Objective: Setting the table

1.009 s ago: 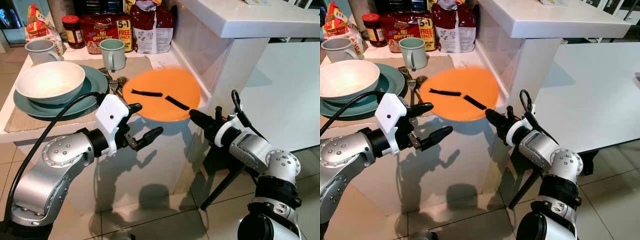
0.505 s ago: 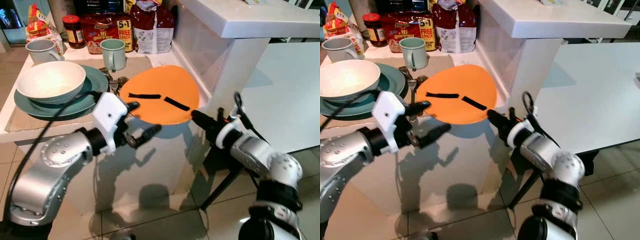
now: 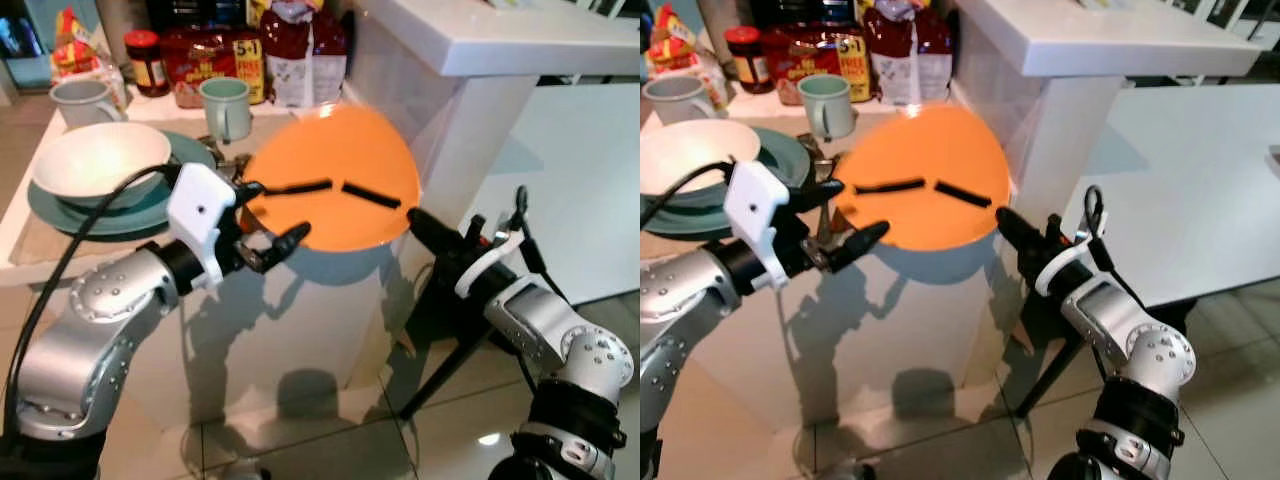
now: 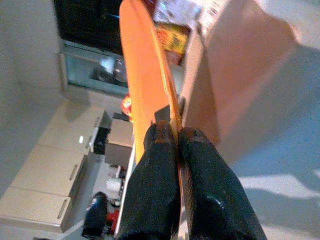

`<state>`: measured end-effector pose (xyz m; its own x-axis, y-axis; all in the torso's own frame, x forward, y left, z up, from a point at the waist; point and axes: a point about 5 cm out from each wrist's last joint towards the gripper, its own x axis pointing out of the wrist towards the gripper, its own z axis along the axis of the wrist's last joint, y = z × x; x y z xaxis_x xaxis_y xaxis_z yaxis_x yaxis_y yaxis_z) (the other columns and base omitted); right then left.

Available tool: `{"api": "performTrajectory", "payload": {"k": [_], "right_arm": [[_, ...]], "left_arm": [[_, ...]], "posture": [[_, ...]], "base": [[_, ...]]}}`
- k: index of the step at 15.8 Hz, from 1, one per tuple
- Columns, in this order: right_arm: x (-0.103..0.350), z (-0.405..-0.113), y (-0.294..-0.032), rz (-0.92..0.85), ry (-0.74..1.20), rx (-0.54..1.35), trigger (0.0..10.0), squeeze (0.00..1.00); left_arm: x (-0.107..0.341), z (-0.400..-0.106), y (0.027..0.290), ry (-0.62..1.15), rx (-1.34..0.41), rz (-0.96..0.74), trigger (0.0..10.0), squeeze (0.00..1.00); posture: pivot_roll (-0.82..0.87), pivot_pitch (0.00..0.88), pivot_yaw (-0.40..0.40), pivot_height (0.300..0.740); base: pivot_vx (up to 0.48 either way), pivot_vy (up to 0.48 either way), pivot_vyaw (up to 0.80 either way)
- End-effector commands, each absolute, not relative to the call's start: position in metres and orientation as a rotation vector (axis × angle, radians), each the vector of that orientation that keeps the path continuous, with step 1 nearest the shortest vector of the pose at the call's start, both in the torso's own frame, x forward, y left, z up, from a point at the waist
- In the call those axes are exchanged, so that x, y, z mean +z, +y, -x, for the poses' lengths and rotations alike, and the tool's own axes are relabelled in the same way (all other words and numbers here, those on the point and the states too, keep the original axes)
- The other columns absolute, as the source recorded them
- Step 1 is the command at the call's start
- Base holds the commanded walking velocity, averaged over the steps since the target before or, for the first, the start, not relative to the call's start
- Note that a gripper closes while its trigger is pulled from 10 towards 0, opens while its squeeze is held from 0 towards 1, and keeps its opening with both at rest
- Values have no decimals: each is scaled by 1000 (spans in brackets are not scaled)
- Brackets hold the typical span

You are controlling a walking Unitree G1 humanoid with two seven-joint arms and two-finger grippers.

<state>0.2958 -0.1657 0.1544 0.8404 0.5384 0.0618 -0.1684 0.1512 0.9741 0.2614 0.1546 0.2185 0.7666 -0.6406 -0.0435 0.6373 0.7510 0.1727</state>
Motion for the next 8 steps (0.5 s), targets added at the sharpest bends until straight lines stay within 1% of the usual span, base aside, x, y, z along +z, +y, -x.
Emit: {"api": "performTrajectory", "payload": {"k": [1,4,6,8], "right_arm": [[168,-297,-170,-1338,249,558,0,0],[171,-297,-170,-1349,222,570,0,0],[179,-294,-172,-1335,142,588,0,0],[176,-296,-173,-1355,138,548,0,0]], "left_arm": [[222,-264,156,-38,-682,-174,10000,0],[225,-266,158,-56,-666,-166,10000,0],[225,-270,163,-58,-612,-167,10000,0],[225,-272,166,-58,-579,-165,10000,0]], "posture": [[68,0,-56,740],[68,0,-56,740],[67,0,-57,740],[65,0,-54,740]], "base": [[0,0,0],[0,0,0],[0,0,0],[0,0,0]]}}
